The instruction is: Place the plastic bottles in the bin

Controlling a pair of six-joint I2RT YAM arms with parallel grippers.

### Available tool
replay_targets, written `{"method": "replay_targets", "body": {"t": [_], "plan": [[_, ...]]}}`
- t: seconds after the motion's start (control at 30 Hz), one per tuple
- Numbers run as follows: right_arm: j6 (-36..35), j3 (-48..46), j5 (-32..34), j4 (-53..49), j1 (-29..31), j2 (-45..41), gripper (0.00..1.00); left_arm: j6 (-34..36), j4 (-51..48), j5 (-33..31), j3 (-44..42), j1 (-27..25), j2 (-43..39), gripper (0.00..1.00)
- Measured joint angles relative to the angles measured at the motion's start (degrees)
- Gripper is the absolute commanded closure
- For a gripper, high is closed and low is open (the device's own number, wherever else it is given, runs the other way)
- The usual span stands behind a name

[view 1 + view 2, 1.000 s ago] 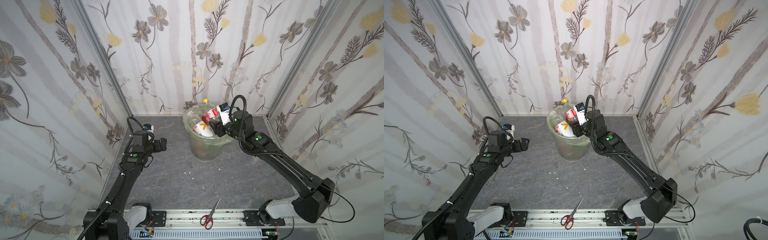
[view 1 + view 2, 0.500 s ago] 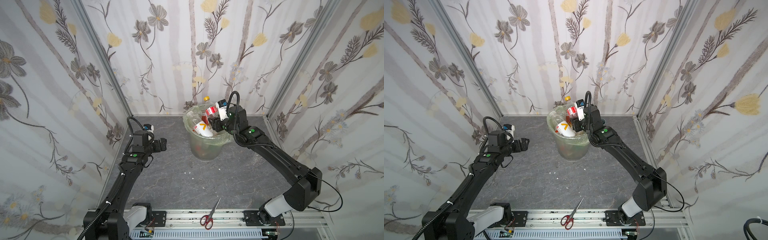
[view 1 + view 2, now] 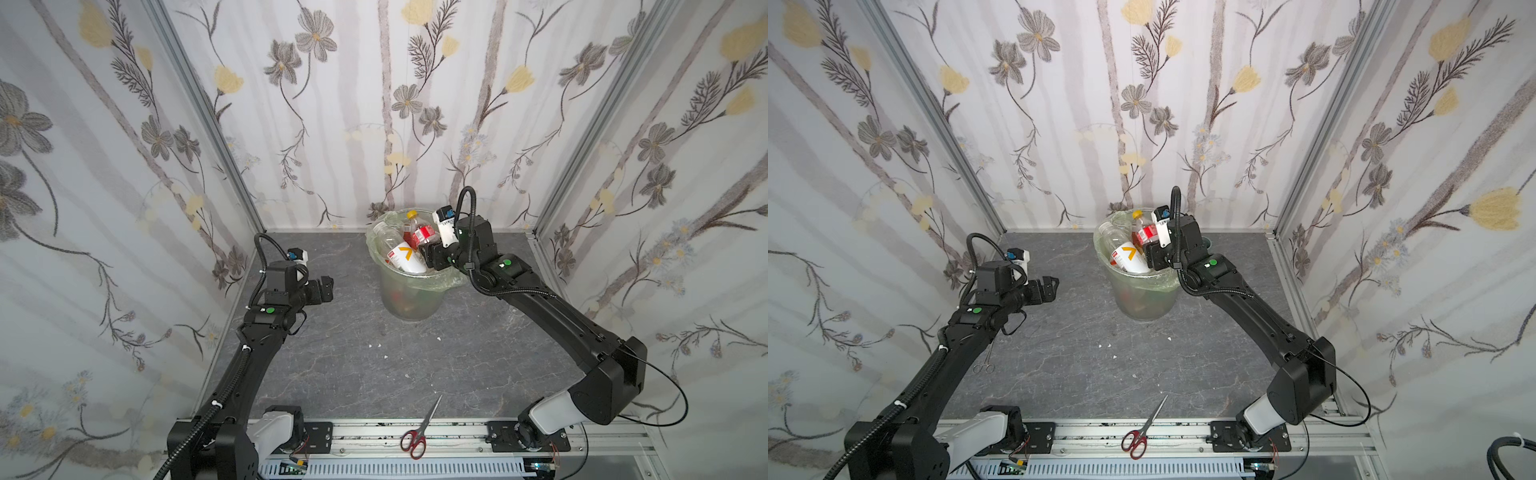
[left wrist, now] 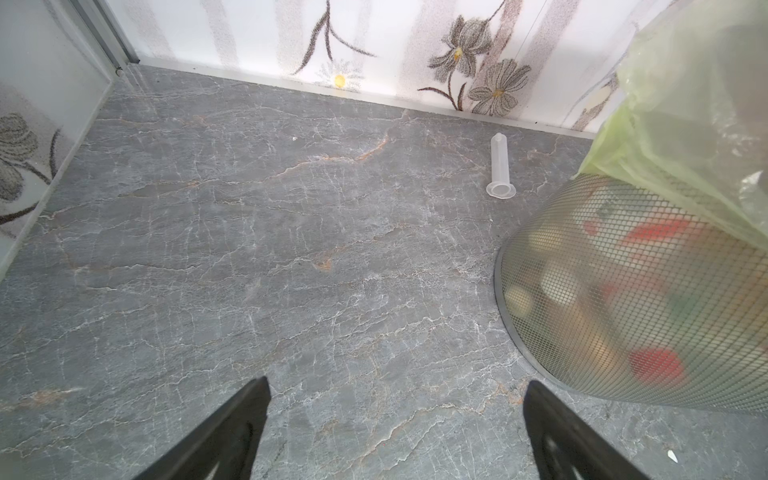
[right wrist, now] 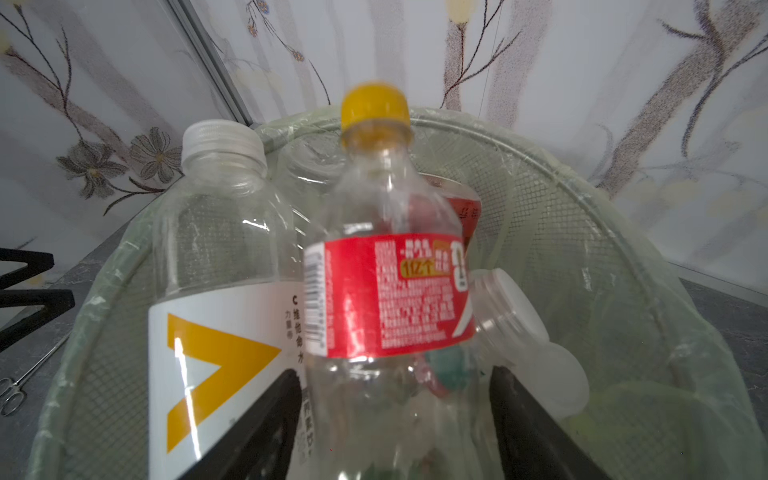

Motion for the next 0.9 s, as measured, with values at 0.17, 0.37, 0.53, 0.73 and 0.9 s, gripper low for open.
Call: {"method": "replay_targets", "body": {"t": [0.17,0.37,0.53,0.73,0.9], "plan": [[-0.04,0.0,-0.2,-0.24,0.0,-2.47,0.22,0.0,0.0,0.02,0.0,0.0,0.07,0.03],[-0.46,-0.24,-0.2,-1.31,-0.07,-6.69,0.22,-0.02,0.0,0.2,0.0,0.0,0.17,0.03],[-1.31,-2.27,-0.13,-0.39,-0.68,-11.08,0.18,-1.2,0.35,0.22,0.0,0.0,0.28,0.03],[-1.88,-8.48,0.24,4.28,-5.51,-16.79,0.12,-3.04,1.57,-2.34,0.26,-0.68,0.48,0.02],[-1.68,-15.65,0.24,9.79,-10.84,-21.07,0.0,-4.83,6.4,-7.82,-0.61,-2.14,0.37,0.02]]}}
